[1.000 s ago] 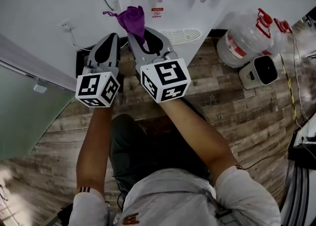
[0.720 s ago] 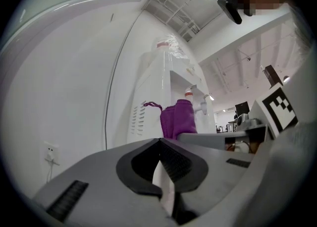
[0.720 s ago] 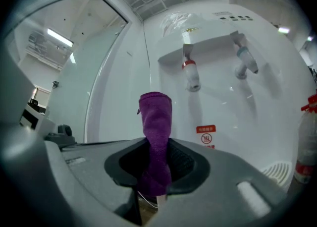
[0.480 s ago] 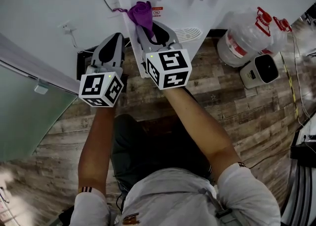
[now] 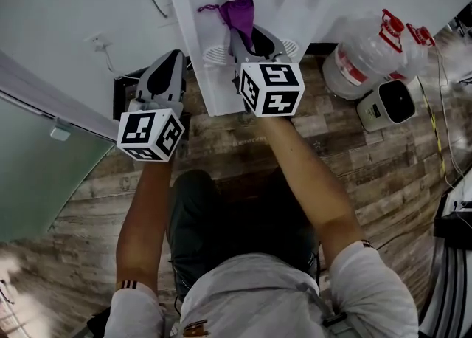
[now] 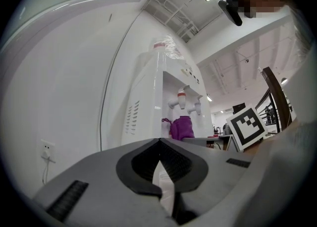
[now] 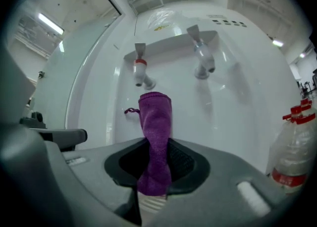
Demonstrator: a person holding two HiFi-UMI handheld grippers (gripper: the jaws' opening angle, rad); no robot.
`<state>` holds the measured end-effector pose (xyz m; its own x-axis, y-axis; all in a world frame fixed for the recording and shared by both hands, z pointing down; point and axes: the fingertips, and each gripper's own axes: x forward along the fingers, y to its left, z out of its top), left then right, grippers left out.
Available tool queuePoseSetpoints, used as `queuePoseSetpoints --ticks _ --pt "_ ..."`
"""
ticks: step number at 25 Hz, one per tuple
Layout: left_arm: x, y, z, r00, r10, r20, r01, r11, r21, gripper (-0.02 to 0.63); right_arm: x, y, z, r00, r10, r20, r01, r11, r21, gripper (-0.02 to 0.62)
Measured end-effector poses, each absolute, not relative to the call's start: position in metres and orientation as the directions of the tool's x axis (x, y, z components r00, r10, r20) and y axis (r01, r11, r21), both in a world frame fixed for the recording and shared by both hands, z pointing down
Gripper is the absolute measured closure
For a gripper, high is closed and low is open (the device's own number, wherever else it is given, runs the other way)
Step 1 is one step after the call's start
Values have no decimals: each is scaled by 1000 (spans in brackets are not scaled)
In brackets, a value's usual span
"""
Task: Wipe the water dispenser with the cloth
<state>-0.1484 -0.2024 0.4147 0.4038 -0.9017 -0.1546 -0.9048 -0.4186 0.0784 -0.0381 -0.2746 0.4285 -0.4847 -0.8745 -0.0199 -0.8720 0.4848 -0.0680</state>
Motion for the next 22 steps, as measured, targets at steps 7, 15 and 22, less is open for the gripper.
queuePoseSetpoints --ticks 7,15,22 --pt "-137 -207 421 414 -900 -139 -900 -427 86 607 7 -288 432 -432 -902 -7 -901 432 -45 497" --pt "-134 -203 420 414 -900 -133 -902 -426 73 607 65 -293 433 -358 -934 -6 -933 358 -37 497" --pt "-138 -197 423 399 -908 -126 -910 -409 63 607 102 -283 434 -329 -944 -9 -944 329 -25 497"
